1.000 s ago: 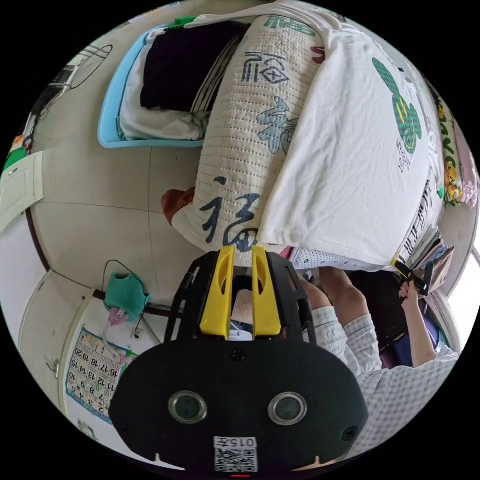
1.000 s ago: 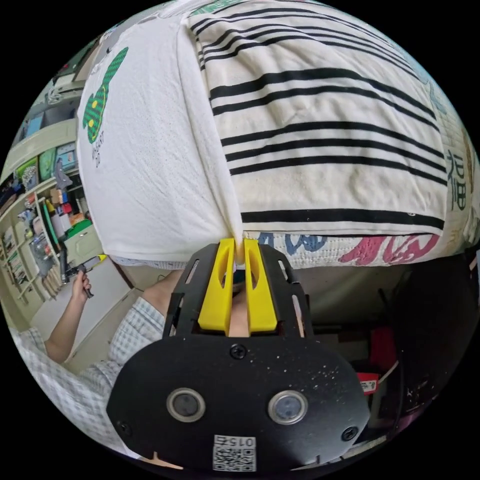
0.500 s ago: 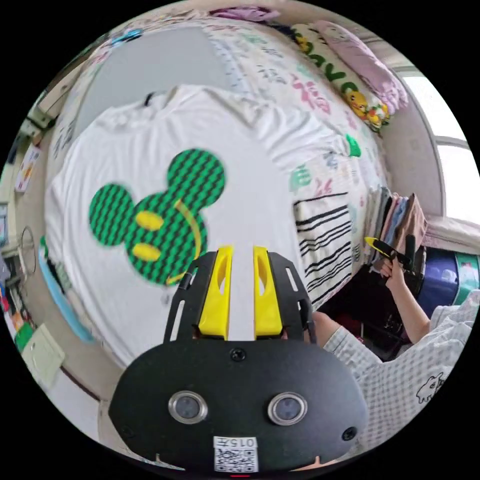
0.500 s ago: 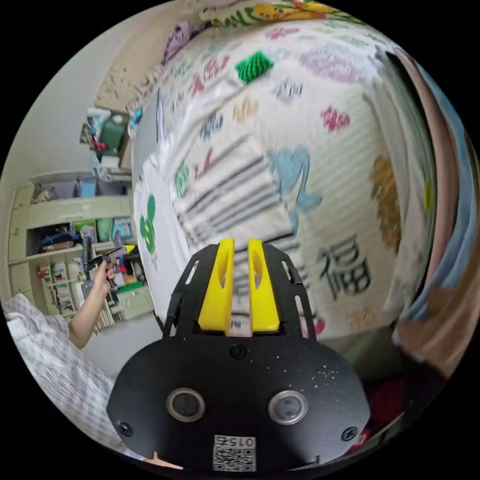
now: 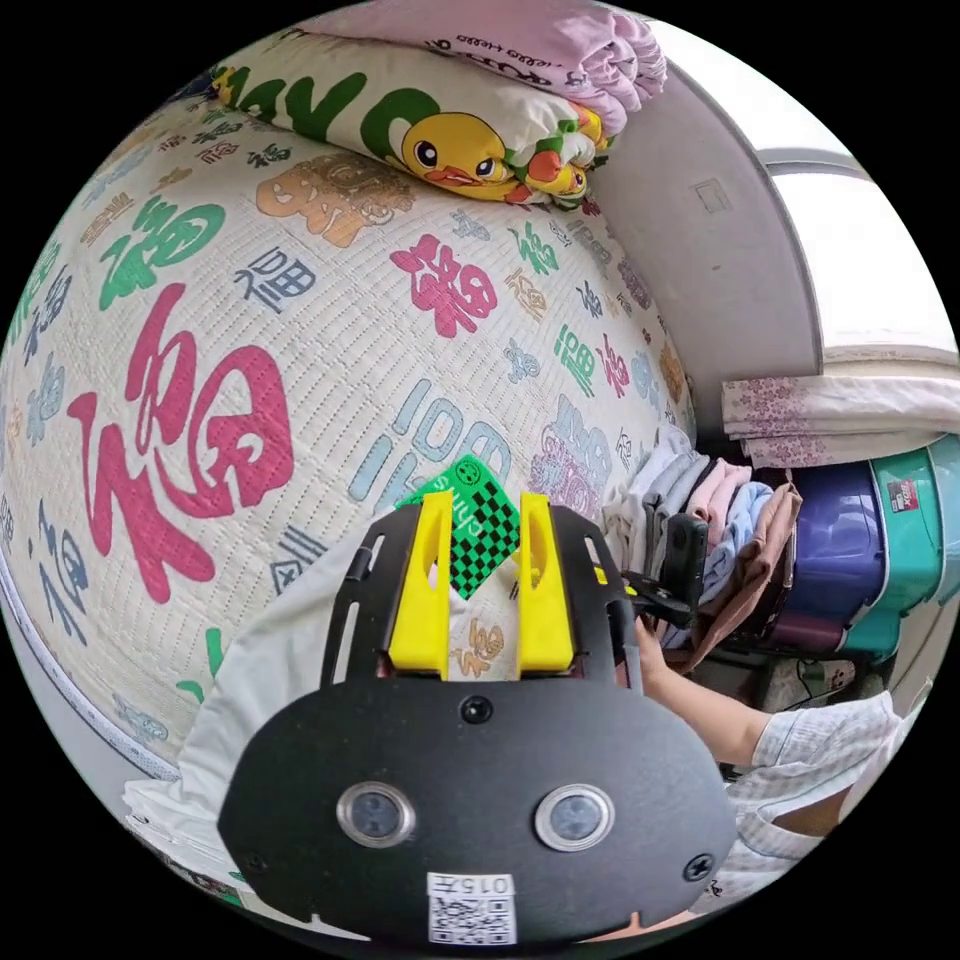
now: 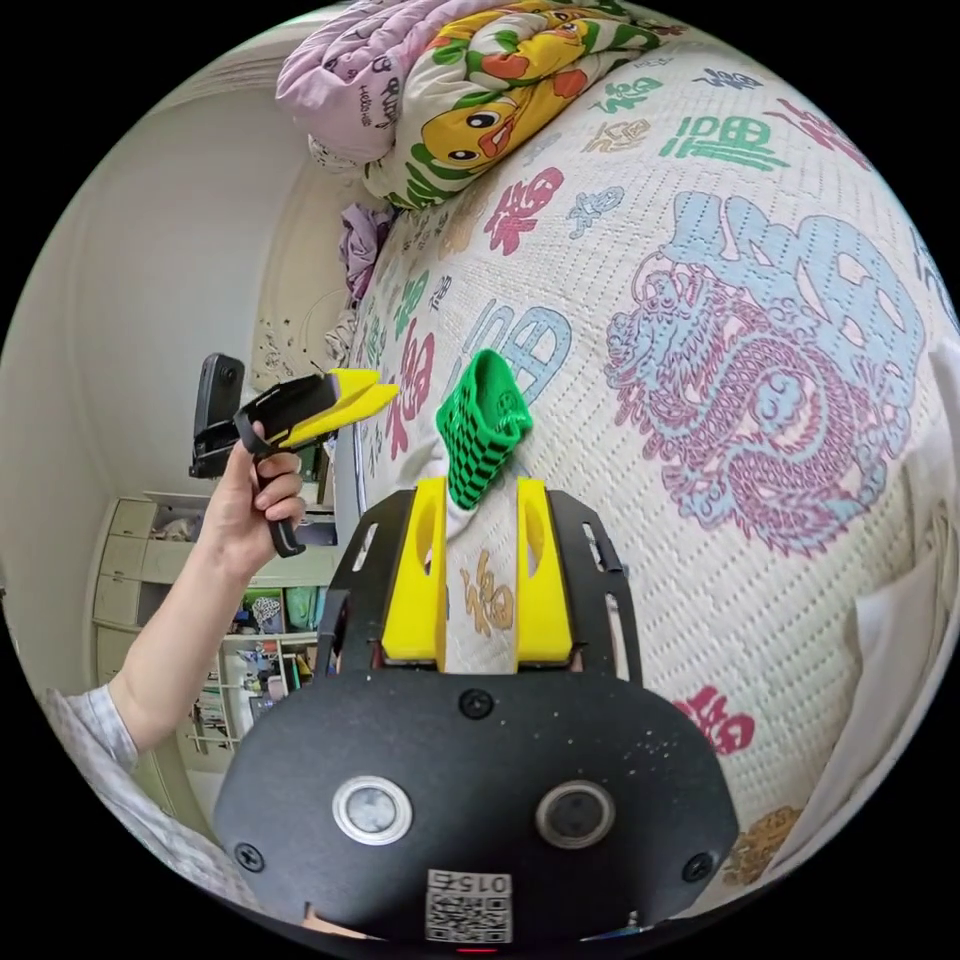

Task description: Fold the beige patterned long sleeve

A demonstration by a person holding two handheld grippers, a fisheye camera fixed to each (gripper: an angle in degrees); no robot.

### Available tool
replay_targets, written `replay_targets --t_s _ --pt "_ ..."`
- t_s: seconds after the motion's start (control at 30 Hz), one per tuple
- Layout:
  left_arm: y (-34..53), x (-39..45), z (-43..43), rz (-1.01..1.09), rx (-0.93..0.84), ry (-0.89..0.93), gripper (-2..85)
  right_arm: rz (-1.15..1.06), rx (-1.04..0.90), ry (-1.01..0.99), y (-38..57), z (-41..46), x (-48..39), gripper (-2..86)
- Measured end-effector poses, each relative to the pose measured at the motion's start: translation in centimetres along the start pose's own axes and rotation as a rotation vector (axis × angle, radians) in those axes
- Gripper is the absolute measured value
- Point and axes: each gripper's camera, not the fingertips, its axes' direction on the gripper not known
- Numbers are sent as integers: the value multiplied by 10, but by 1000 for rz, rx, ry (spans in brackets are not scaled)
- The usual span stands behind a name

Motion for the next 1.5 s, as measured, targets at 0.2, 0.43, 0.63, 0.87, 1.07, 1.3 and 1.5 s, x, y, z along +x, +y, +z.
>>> replay_targets --t_s 0.2,0.43,0.63,0.87,1.07,1.3,1.5 --pt "-58 -8 82 -46 -113 -56 98 30 2 20 -32 32 -13 75" --pt "-85 -7 133 -48 -89 -196 26 -89 15 199 -28 84 -49 14" --pt "-104 22 172 64 -93 -417 21 -276 -2 475 -13 153 -92 6" --pt "-115 34 205 86 -58 -528 20 -326 -19 483 -2 210 -73 5" --pt "-128 28 219 106 -94 -490 21 -347 -18 514 10 258 -50 5" --pt "-128 29 231 122 -74 -529 21 -349 -20 512 22 306 -8 5" --pt "-121 20 227 105 -52 -485 20 -350 -9 505 36 347 39 4"
